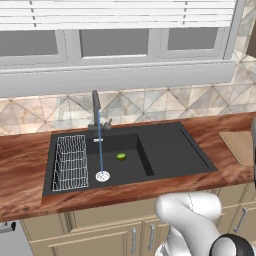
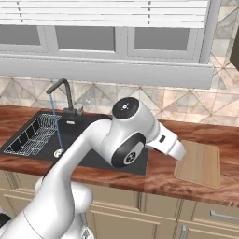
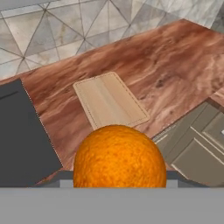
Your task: Pick the kiwi, tangerine from the sink and place them on the cutting board to airdry. Then turn off the sink faucet.
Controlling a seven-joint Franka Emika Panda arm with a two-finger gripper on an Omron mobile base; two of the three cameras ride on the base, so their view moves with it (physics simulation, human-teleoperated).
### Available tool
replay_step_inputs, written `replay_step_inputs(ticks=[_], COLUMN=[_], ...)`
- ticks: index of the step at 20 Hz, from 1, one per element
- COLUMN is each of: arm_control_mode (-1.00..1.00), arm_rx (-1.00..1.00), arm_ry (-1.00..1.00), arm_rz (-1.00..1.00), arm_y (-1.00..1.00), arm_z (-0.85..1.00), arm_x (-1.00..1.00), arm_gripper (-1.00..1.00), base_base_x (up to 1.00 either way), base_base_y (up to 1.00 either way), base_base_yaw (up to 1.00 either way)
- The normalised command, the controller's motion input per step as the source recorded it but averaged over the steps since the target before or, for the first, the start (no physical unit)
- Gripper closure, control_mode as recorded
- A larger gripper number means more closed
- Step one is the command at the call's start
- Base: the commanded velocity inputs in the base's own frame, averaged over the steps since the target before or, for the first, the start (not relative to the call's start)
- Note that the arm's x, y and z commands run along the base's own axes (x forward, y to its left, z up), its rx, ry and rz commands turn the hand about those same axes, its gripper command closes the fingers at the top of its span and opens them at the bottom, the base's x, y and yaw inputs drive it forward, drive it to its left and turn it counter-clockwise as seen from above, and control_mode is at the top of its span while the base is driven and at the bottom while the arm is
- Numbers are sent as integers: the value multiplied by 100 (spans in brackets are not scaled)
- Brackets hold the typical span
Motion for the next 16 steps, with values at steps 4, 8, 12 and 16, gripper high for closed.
replay_step_inputs(ticks=[4,8,12,16], arm_control_mode=[-100,-100,-100,-100], arm_rx=[0,0,0,0], arm_ry=[0,0,0,2], arm_rz=[6,7,8,7], arm_y=[-29,-35,-38,-28], arm_z=[-12,-4,-3,-11], arm_x=[22,22,23,31], arm_gripper=[100,100,100,100], base_base_x=[0,0,0,0], base_base_y=[0,0,0,0], base_base_yaw=[0,0,0,0])
